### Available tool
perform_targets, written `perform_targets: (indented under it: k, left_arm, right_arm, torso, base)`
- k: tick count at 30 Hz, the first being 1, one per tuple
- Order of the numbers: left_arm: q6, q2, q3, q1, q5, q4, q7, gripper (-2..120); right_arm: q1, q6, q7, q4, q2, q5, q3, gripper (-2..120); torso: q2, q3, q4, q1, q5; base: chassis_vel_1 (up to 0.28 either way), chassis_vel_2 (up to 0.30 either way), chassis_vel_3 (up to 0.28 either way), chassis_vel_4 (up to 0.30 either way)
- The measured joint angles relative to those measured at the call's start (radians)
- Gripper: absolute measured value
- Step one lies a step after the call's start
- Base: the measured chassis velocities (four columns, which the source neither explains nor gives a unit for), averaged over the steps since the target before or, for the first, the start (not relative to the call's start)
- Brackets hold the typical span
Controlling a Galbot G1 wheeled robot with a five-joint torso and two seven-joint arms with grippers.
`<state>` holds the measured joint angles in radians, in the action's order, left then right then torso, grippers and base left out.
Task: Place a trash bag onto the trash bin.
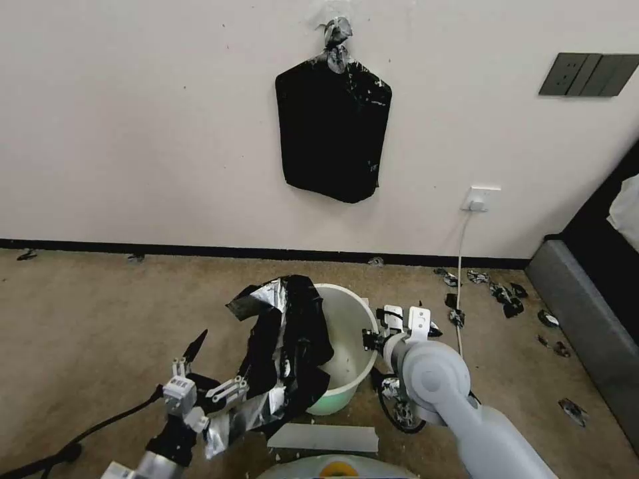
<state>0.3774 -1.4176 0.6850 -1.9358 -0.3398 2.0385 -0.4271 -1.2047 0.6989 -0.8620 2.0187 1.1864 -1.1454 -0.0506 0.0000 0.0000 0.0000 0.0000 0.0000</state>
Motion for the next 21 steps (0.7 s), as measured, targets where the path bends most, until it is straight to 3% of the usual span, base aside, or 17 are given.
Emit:
perform_targets:
  k: [2, 5, 10, 13, 15, 16, 18, 21]
  left_arm:
    - [-0.001, 0.001, 0.0, 0.001, 0.0, -0.001, 0.0, 100]
    - [-0.015, 0.002, 0.0, 0.005, 0.0, -0.002, 0.001, 100]
    - [-0.023, 0.002, -0.003, 0.009, 0.0, -0.002, 0.005, 100]
    - [-0.053, -0.001, -0.017, 0.013, 0.002, 0.01, 0.059, 100]
    - [-0.066, -0.001, -0.021, 0.013, -0.001, 0.016, 0.08, 100]
    - [-0.074, -0.002, -0.025, 0.015, -0.003, 0.022, 0.106, 100]
    - [-0.083, -0.01, -0.024, 0.034, -0.004, 0.029, 0.161, 100]
    - [-0.094, -0.014, -0.022, 0.044, -0.002, 0.034, 0.202, 100]
  right_arm:
    - [0.0, 0.0, 0.0, 0.002, 0.0, 0.0, 0.0, 36]
    - [0.002, -0.002, -0.001, 0.007, 0.003, 0.001, -0.004, 52]
    - [0.004, -0.005, -0.002, 0.012, 0.002, 0.005, -0.012, 65]
    - [0.003, -0.007, 0.031, 0.03, -0.006, 0.066, -0.029, 82]
    - [0.0, -0.016, 0.067, 0.039, -0.011, 0.119, -0.032, 86]
    - [-0.007, -0.046, 0.165, 0.051, -0.022, 0.256, -0.036, 92]
    - [-0.025, -0.158, 0.478, 0.093, -0.057, 0.523, -0.052, 98]
    - [-0.02, -0.173, 0.566, 0.151, -0.071, 0.512, -0.041, 100]
  torso:
    - [0.0, 0.0, 0.0, 0.0, 0.0]
    - [0.0, 0.0, 0.0, 0.0, 0.0]
    - [0.0, 0.0, 0.0, 0.0, 0.0]
    - [0.0, 0.0, 0.0, 0.0, 0.0]
    - [0.0, 0.0, 0.0, 0.0, 0.0001]
    - [0.0, 0.0, 0.0, 0.0, 0.0001]
    - [0.0, 0.0, -0.0002, 0.0, 0.0]
    - [0.0, 0.0, -0.0002, 0.0, -0.0001]
  base:
    - [0.0, 0.0, 0.0, 0.0]
    - [0.0, 0.0, 0.0, 0.0]
    - [0.0, 0.0, 0.0, 0.0]
    - [0.0, 0.0, 0.0, 0.0]
    - [0.0, 0.0, 0.0, 0.0]
    - [0.0, 0.0, 0.0, 0.0]
    - [0.0, 0.0, 0.0, 0.0]
    - [0.0, 0.0, 0.0, 0.0]
